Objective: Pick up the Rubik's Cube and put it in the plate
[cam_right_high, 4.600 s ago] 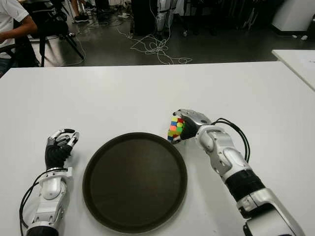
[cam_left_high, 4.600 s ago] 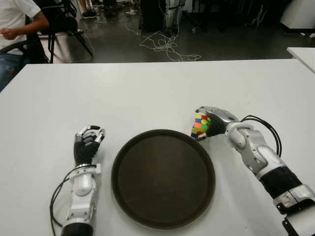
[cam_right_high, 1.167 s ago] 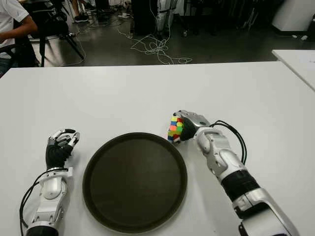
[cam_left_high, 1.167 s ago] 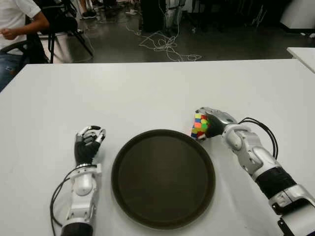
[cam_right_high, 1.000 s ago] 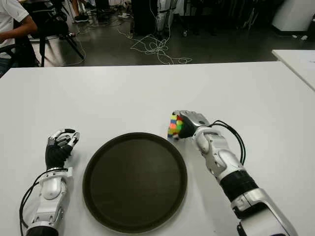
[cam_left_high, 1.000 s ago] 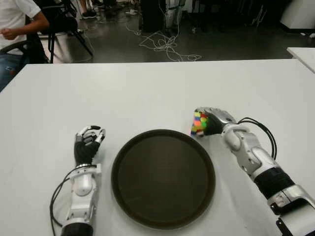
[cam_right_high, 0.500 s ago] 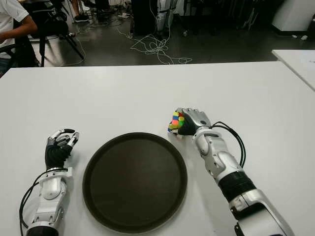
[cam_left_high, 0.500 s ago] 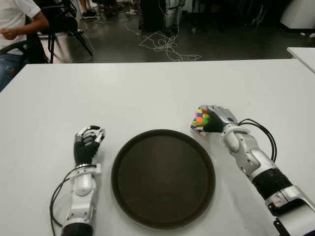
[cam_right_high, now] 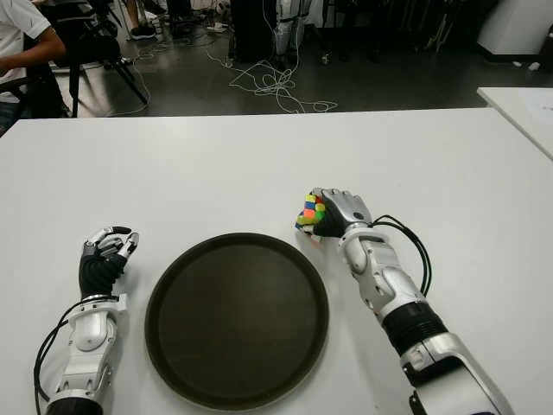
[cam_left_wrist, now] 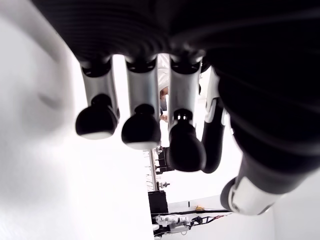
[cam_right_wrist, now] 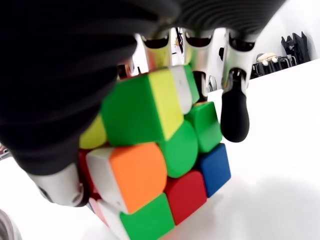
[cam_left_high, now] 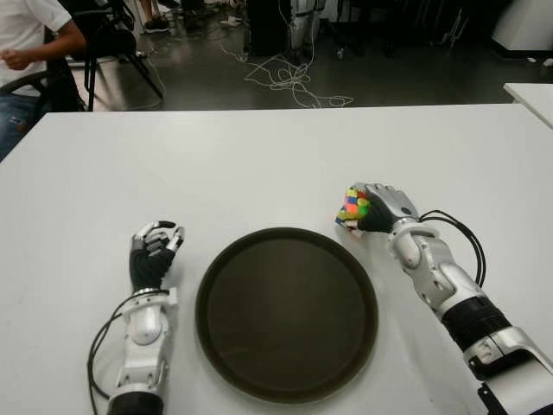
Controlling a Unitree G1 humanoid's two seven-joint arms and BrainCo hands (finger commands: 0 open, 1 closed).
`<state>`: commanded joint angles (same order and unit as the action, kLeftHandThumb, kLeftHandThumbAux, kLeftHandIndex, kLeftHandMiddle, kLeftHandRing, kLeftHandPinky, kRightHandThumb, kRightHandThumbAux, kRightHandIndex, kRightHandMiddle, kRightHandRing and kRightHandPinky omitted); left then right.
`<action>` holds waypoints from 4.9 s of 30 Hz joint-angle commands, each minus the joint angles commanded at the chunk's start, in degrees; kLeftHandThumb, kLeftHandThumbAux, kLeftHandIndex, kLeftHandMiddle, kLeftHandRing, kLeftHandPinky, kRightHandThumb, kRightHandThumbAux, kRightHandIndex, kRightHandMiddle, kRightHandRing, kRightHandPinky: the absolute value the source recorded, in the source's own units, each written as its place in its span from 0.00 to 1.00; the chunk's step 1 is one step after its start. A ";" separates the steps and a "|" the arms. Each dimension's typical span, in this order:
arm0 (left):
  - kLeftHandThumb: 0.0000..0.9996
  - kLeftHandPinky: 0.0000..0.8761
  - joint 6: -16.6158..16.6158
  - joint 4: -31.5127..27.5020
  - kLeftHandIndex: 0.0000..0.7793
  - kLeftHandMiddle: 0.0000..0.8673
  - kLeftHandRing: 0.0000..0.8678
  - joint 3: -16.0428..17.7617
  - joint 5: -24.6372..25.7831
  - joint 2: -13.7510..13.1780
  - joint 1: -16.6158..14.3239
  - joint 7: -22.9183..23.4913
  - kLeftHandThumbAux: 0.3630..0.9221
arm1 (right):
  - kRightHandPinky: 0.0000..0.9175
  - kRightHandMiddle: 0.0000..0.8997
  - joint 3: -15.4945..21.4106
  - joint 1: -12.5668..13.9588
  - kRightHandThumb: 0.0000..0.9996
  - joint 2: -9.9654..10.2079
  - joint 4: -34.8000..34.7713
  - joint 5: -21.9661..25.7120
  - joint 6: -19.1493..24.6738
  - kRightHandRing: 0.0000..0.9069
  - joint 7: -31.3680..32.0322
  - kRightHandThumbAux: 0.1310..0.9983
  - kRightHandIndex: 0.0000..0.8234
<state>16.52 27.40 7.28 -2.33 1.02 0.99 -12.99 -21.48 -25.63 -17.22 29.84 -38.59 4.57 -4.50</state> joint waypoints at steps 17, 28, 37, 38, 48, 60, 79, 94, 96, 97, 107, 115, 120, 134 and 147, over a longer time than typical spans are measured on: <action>0.70 0.94 -0.25 -0.29 0.57 0.94 0.96 -0.40 -0.97 -0.59 0.13 0.00 0.62 | 0.78 0.76 3.00 1.32 0.69 1.77 -2.08 0.76 3.12 0.78 -6.33 0.69 0.52; 0.71 0.94 0.77 0.81 0.57 0.94 0.96 0.14 -0.17 -0.28 -0.27 0.09 0.61 | 0.84 0.84 13.71 6.22 0.70 5.10 -8.68 11.49 -0.80 0.85 -11.91 0.69 0.53; 0.70 0.94 -0.23 0.12 0.57 0.94 0.96 0.25 0.22 -0.07 -0.26 0.29 0.62 | 0.87 0.89 20.48 7.05 0.70 7.56 -14.80 18.75 -2.33 0.89 -13.48 0.68 0.53; 0.70 0.94 -0.32 0.08 0.57 0.94 0.96 0.24 0.18 -0.07 -0.25 0.26 0.62 | 0.87 0.89 20.86 7.17 0.70 7.82 -15.52 19.22 -2.33 0.89 -13.49 0.68 0.53; 0.70 0.93 -0.78 0.27 0.57 0.93 0.96 -0.19 -1.12 -0.56 -0.35 -0.29 0.62 | 0.87 0.89 24.11 10.45 0.70 11.68 -30.02 27.33 -0.62 0.89 -9.09 0.68 0.53; 0.70 0.93 -1.09 1.01 0.57 0.93 0.96 -0.29 -1.60 -0.89 -1.01 -0.62 0.62 | 0.88 0.90 21.38 14.10 0.70 15.56 -38.69 30.95 -4.94 0.90 -5.31 0.68 0.53; 0.70 0.94 1.44 2.50 0.57 0.94 0.97 0.34 0.24 -0.69 -1.29 0.85 0.62 | 0.88 0.90 16.14 16.59 0.70 16.10 -35.94 27.92 -15.72 0.90 -1.14 0.68 0.53; 0.70 0.94 2.67 3.33 0.57 0.94 0.96 0.19 -0.34 -0.54 -1.54 0.37 0.62 | 0.89 0.91 10.29 17.99 0.69 12.60 -32.89 22.62 -21.59 0.91 3.79 0.68 0.54; 0.70 0.94 3.05 3.48 0.57 0.94 0.96 0.18 -0.34 -0.53 -1.54 0.39 0.61 | 0.89 0.90 9.60 18.27 0.69 11.35 -33.49 22.72 -20.13 0.91 6.35 0.68 0.53; 0.70 0.94 3.20 3.53 0.57 0.94 0.96 0.19 -0.31 -0.51 -1.54 0.42 0.61 | 0.89 0.90 9.42 18.30 0.69 10.92 -33.78 22.85 -19.56 0.91 7.32 0.68 0.53; 0.70 0.95 4.75 3.98 0.57 0.95 0.97 0.41 0.49 -0.21 -1.51 1.00 0.62 | 0.91 0.92 5.76 17.58 0.69 6.80 -38.05 18.14 -12.16 0.92 15.17 0.69 0.53; 0.71 0.95 4.73 3.34 0.57 0.94 0.97 0.72 0.80 0.52 -1.28 0.24 0.61 | 0.90 0.91 1.76 16.88 0.69 5.28 -39.36 14.62 -6.13 0.92 20.38 0.69 0.53; 0.71 0.96 3.54 2.01 0.57 0.94 0.97 0.70 0.41 1.06 -0.81 -1.04 0.61 | 0.87 0.89 0.55 16.03 0.69 5.72 -37.16 13.25 -4.98 0.90 20.12 0.69 0.53; 0.70 0.95 2.09 0.46 0.57 0.94 0.97 0.26 -0.41 1.43 -0.17 -2.27 0.62 | 0.82 0.87 -2.70 13.95 0.69 5.00 -34.97 7.96 -4.82 0.85 19.51 0.70 0.53; 0.70 0.94 -1.03 -1.22 0.57 0.94 0.96 0.00 -0.56 1.31 0.18 -2.11 0.62 | 0.82 0.86 -5.31 13.34 0.69 4.70 -30.58 3.92 -7.54 0.86 17.32 0.70 0.53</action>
<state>15.49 26.18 7.28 -2.88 2.34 1.17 -15.10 -26.78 -12.28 -12.52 -0.74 -34.67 -2.96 12.82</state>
